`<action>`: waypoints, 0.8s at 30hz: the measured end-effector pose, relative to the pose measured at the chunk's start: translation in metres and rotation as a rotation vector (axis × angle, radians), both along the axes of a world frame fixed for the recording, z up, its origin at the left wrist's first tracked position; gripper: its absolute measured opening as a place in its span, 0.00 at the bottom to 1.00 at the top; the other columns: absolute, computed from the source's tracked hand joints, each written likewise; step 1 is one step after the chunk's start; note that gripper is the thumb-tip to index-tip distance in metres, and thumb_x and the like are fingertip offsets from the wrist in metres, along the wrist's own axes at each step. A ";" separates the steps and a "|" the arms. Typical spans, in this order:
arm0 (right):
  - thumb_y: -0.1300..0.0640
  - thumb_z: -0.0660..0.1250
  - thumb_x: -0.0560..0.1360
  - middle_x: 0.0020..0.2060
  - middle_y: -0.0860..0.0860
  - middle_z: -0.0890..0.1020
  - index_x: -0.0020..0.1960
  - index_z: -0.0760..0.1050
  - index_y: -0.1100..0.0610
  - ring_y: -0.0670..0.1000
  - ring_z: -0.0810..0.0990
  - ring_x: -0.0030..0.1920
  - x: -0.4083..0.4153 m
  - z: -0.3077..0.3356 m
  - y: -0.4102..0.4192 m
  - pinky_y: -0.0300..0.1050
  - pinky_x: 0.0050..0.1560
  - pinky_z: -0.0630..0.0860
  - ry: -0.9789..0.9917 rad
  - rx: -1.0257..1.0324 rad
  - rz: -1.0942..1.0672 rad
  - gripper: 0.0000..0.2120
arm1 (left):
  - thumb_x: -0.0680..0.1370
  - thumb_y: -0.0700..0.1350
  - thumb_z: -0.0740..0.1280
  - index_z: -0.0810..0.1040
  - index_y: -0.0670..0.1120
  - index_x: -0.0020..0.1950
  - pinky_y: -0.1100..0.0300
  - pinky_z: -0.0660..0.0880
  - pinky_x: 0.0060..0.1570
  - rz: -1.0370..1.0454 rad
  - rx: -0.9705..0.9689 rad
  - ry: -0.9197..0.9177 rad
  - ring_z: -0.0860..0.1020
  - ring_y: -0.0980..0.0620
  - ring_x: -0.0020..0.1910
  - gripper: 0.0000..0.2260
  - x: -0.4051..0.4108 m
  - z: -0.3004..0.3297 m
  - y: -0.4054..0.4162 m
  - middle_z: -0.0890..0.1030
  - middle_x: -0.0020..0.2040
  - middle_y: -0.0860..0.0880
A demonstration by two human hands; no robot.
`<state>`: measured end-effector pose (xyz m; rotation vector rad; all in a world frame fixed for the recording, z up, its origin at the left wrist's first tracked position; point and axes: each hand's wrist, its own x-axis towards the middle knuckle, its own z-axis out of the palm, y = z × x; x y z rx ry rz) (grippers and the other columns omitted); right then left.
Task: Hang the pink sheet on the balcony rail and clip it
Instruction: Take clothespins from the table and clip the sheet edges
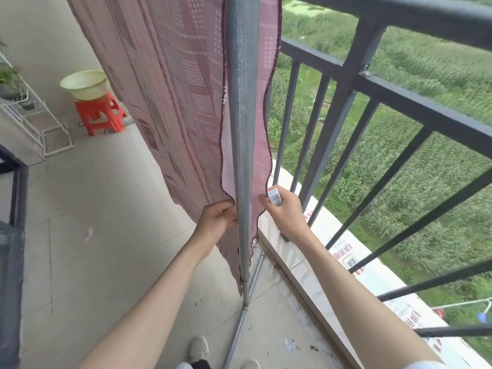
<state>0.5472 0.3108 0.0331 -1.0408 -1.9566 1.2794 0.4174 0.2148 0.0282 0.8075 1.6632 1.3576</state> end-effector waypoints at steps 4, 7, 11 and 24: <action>0.58 0.65 0.76 0.25 0.47 0.66 0.31 0.63 0.53 0.42 0.63 0.24 0.012 -0.002 -0.012 0.34 0.26 0.60 0.012 0.008 -0.008 0.17 | 0.76 0.39 0.64 0.62 0.45 0.29 0.62 0.55 0.30 0.204 0.027 0.336 0.57 0.56 0.29 0.18 0.002 -0.003 -0.021 0.60 0.30 0.46; 0.56 0.65 0.76 0.25 0.46 0.67 0.31 0.64 0.52 0.43 0.64 0.25 0.018 -0.007 -0.024 0.34 0.27 0.60 0.005 0.046 0.001 0.17 | 0.76 0.39 0.66 0.62 0.45 0.29 0.64 0.56 0.28 0.257 0.048 0.392 0.57 0.55 0.29 0.18 0.017 -0.008 -0.043 0.59 0.27 0.52; 0.58 0.65 0.76 0.26 0.43 0.67 0.32 0.63 0.46 0.43 0.66 0.27 0.023 -0.009 -0.039 0.35 0.30 0.60 -0.031 0.133 0.010 0.18 | 0.74 0.38 0.68 0.76 0.43 0.37 0.77 0.65 0.34 0.305 0.060 0.475 0.73 0.65 0.30 0.06 0.040 -0.011 -0.052 0.73 0.30 0.58; 0.63 0.63 0.76 0.35 0.52 0.79 0.42 0.78 0.59 0.41 0.72 0.29 0.040 0.003 -0.062 0.33 0.32 0.70 -0.041 0.005 0.095 0.07 | 0.75 0.38 0.67 0.81 0.44 0.47 0.70 0.69 0.40 0.214 0.114 0.533 0.78 0.51 0.39 0.04 0.067 -0.021 -0.044 0.82 0.41 0.47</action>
